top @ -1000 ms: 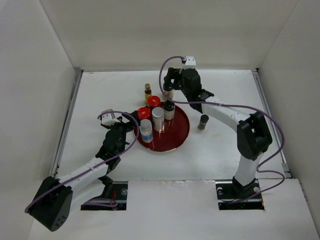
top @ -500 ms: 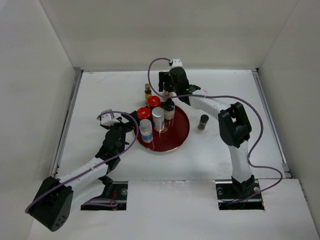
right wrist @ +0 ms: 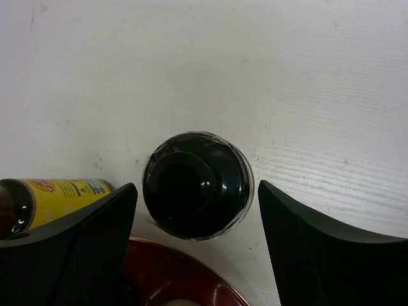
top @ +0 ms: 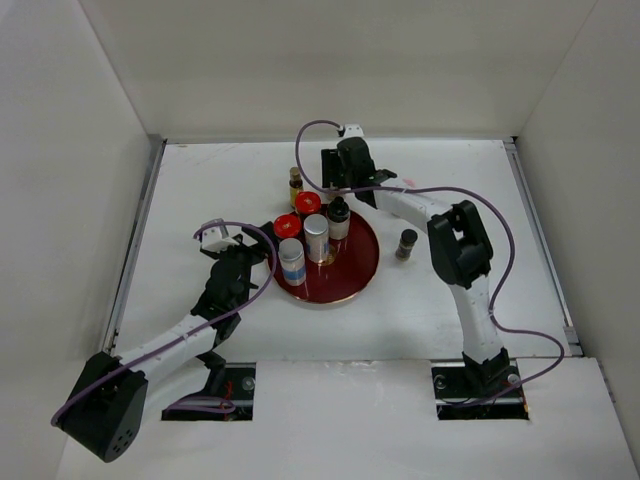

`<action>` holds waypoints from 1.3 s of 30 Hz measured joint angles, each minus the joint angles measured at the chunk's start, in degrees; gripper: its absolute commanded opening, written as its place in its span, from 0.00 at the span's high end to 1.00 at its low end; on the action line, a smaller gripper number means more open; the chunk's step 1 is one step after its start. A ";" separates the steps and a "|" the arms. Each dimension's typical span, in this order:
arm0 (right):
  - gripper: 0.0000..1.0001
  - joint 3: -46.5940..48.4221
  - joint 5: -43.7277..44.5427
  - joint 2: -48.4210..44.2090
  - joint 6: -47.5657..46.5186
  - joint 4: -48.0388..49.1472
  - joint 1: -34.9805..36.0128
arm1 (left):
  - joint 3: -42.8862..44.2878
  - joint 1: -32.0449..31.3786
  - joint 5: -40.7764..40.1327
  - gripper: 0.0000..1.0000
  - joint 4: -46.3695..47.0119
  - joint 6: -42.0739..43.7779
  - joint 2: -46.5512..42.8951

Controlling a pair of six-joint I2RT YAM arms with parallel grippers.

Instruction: Organize the condiment bottles

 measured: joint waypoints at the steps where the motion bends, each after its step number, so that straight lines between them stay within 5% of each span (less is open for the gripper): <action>1: 0.22 0.20 0.07 0.31 -0.07 -0.17 0.00 | 0.00 0.00 0.00 0.04 0.02 -0.04 0.04; 9: 0.41 1.11 1.14 1.27 -0.42 -0.04 0.00 | 0.00 0.00 0.00 0.04 0.22 -0.22 0.70; 16: 0.45 -4.76 4.61 -1.22 -0.22 6.16 -0.02 | -0.13 0.04 -0.02 0.04 0.37 -0.20 0.68; 31: 0.45 -34.45 10.36 -35.06 3.28 20.24 -1.88 | -0.22 0.48 0.00 0.04 0.39 -0.22 0.50; 39: 0.45 -51.34 11.30 -43.41 5.42 18.47 1.77 | -0.28 0.90 -0.02 0.04 0.37 -0.26 -0.61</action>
